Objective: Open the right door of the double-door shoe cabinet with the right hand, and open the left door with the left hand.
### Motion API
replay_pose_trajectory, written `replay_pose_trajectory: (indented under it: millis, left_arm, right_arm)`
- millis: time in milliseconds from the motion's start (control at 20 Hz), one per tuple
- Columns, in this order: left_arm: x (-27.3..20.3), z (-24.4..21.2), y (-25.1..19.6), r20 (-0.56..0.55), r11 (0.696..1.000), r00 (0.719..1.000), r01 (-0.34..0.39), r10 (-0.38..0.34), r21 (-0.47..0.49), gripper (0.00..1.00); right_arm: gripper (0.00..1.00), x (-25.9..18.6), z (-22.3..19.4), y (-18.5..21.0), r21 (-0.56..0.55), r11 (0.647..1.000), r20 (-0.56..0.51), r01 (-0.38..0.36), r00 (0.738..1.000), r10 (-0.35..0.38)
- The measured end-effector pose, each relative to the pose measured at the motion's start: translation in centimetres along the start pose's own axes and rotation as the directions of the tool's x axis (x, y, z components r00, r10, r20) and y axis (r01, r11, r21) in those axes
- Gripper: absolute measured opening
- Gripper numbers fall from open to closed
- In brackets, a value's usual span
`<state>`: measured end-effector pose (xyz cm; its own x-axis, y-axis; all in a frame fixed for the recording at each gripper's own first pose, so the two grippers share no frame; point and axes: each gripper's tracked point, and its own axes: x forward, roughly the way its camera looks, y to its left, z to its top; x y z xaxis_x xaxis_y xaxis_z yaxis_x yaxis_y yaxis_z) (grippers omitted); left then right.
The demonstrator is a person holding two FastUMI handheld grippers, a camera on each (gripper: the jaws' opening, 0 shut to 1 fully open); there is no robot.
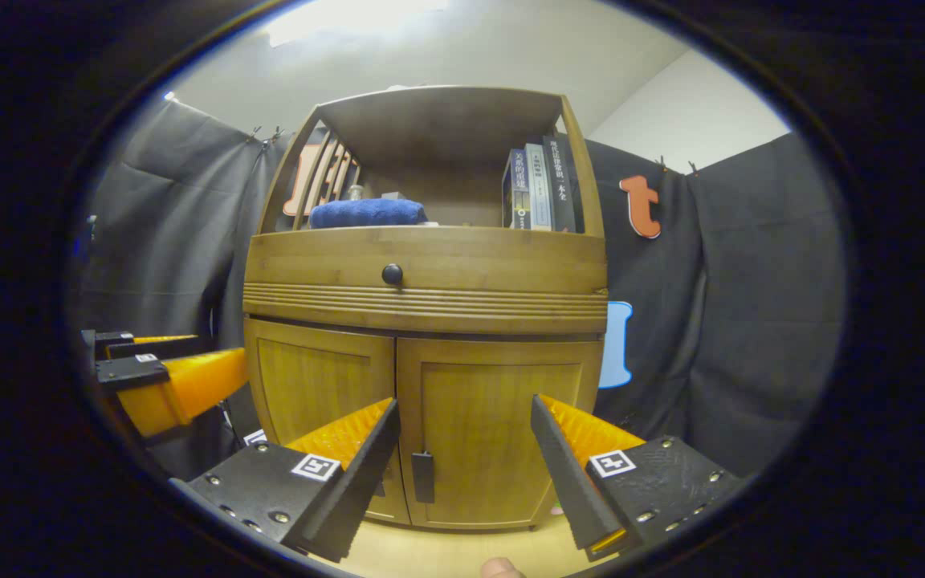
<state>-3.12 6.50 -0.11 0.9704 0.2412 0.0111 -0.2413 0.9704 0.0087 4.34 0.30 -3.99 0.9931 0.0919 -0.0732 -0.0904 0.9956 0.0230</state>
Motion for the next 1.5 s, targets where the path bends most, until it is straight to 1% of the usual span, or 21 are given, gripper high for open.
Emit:
replay_pose_trajectory:
  millis: [100,150,200,250,300,350,400,550,600,700,750,850,900,1000,1050,1100,1150,1200,1250,1300,1500]
  left_arm:
    - [0.0,0.3,1.9,0.005,0.999,0.999,-0.034,0.034,0.008,0.91]
    - [0.0,0.4,2.8,0.006,0.999,0.999,-0.052,0.052,0.01,0.95]
    - [-0.2,0.5,3.7,0.006,0.997,0.997,-0.071,0.071,0.014,0.91]
    - [-0.3,0.5,4.5,0.007,0.996,0.996,-0.09,0.09,0.016,0.95]
    - [-0.5,0.6,5.5,0.008,0.993,0.994,-0.114,0.113,0.019,0.91]
    - [-0.7,0.5,6.5,0.008,0.99,0.991,-0.136,0.136,0.022,0.91]
    - [-1.0,0.5,7.4,0.006,0.987,0.987,-0.16,0.16,0.024,0.95]
    - [-1.6,0.4,10.1,0.0,0.973,0.973,-0.23,0.23,0.029,0.91]
    - [-1.7,0.2,10.9,-0.003,0.967,0.968,-0.251,0.251,0.031,0.95]
    - [-1.9,0.0,12.2,-0.008,0.957,0.957,-0.289,0.29,0.035,0.95]
    - [-2.0,-0.2,12.8,-0.011,0.952,0.952,-0.304,0.305,0.036,0.95]
    - [-1.9,-0.5,13.5,-0.019,0.943,0.944,-0.329,0.33,0.044,0.95]
    - [-1.9,-0.6,13.9,-0.02,0.939,0.94,-0.339,0.341,0.047,0.91]
    - [-1.9,-0.7,14.7,-0.02,0.931,0.932,-0.36,0.362,0.052,0.95]
    - [-1.9,-0.6,15.1,-0.019,0.926,0.927,-0.372,0.374,0.056,0.95]
    - [-1.9,-0.6,15.6,-0.019,0.922,0.923,-0.383,0.385,0.059,0.95]
    - [-1.9,-0.7,15.9,-0.02,0.919,0.92,-0.39,0.392,0.062,0.91]
    - [-1.9,-0.7,16.2,-0.022,0.916,0.917,-0.397,0.399,0.065,0.95]
    - [-1.8,-0.7,16.3,-0.025,0.914,0.915,-0.4,0.403,0.067,0.91]
    - [-1.7,-0.9,16.5,-0.029,0.914,0.915,-0.4,0.403,0.069,0.91]
    - [-1.6,-1.2,16.3,-0.039,0.922,0.922,-0.382,0.384,0.059,0.92]
  right_arm:
    - [0.97,1.2,-0.9,0.3,0.001,1.0,-0.011,0.001,1.0,-0.001]
    - [0.97,1.9,-1.5,0.5,0.002,1.0,-0.018,0.003,1.0,-0.003]
    - [0.97,2.6,-2.2,0.6,0.004,1.0,-0.026,0.007,1.0,-0.007]
    - [0.97,3.3,-2.8,0.8,0.008,1.0,-0.034,0.009,0.999,-0.009]
    - [0.97,4.0,-3.5,1.1,0.015,1.0,-0.048,0.008,0.999,-0.007]
    - [0.97,4.8,-4.6,1.5,0.025,1.0,-0.066,0.005,0.998,-0.003]
    - [0.97,5.4,-5.6,1.7,0.034,0.999,-0.089,0.005,0.996,-0.002]
    - [0.94,7.4,-8.7,2.0,0.043,0.999,-0.156,0.007,0.988,0.0]
    - [0.87,8.1,-9.5,2.3,0.046,0.999,-0.177,0.001,0.984,0.007]
    - [0.86,8.8,-11.1,3.3,0.042,0.999,-0.22,-0.019,0.975,0.028]
    - [0.83,9.3,-12.1,3.6,0.033,0.999,-0.233,-0.02,0.972,0.027]
    - [0.64,10.7,-13.9,4.0,0.021,1.0,-0.265,-0.02,0.964,0.025]
    - [0.62,11.2,-14.7,4.4,0.026,0.999,-0.285,-0.029,0.958,0.035]
    - [0.62,11.8,-16.2,5.3,0.047,0.998,-0.323,-0.044,0.945,0.057]
    - [0.61,12.2,-16.9,5.4,0.049,0.998,-0.335,-0.034,0.941,0.049]
    - [0.5,12.5,-17.5,5.4,0.051,0.998,-0.339,-0.03,0.94,0.046]
    - [0.38,12.4,-17.9,5.5,0.049,0.998,-0.346,-0.027,0.937,0.042]
    - [0.36,12.6,-18.4,5.3,0.04,0.999,-0.353,-0.012,0.935,0.026]
    - [0.36,11.3,-17.5,5.4,0.05,0.999,-0.345,0.001,0.938,0.017]
    - [0.31,12.5,-18.1,5.6,0.051,0.999,-0.35,0.015,0.937,0.004]
    - [0.3,12.2,-18.0,5.1,0.034,0.998,-0.334,0.059,0.942,-0.045]
